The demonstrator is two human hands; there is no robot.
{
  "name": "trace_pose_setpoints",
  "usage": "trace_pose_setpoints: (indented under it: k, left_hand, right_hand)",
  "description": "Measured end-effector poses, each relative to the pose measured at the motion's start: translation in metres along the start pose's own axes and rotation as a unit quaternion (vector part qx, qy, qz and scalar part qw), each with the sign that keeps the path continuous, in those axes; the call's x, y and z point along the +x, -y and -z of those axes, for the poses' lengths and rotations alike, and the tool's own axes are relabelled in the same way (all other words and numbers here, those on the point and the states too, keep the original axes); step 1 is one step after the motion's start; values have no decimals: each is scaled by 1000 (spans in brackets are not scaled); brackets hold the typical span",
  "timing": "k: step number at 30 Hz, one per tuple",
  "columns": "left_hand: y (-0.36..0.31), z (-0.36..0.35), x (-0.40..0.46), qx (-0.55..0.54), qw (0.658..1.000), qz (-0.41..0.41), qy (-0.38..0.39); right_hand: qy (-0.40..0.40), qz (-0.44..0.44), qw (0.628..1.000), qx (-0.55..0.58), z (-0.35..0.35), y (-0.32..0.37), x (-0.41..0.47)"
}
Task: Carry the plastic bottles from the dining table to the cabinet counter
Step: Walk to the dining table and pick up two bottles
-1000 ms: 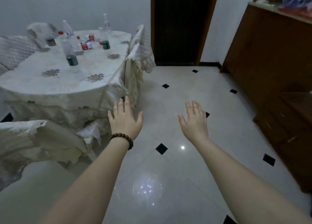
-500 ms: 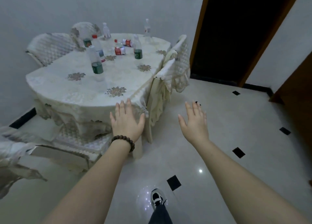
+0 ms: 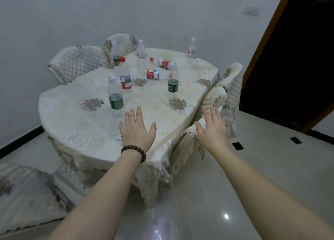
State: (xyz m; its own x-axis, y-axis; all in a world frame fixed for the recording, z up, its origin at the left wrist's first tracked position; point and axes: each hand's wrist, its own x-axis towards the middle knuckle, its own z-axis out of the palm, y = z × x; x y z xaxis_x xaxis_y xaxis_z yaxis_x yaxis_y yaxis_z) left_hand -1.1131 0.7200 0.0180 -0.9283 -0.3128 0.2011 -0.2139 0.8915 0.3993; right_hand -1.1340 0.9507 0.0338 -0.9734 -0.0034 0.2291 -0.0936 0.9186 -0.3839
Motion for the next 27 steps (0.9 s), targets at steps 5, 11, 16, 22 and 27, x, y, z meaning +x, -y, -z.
trace_pose_setpoints:
  k: [5,11,16,22,27]
  left_hand:
    - [6,-17,39,11,999,49,-2]
    - [11,-36,79,35,991,125,-23]
    - [-1,-56,116,42,977,204,-44]
    - [-26,-73,147,13,957,277,-85]
    - [-22,-73,160,-79,931,303,-188]
  right_hand:
    - [25,33,999,11,-29,0,64]
    - [65,102,992,47,-70,7,142]
    - [110,145,981,66,-93,4,211]
    - [147,202,964,87,-114,-5,274]
    - [175,245,950,76,-138,3,295]
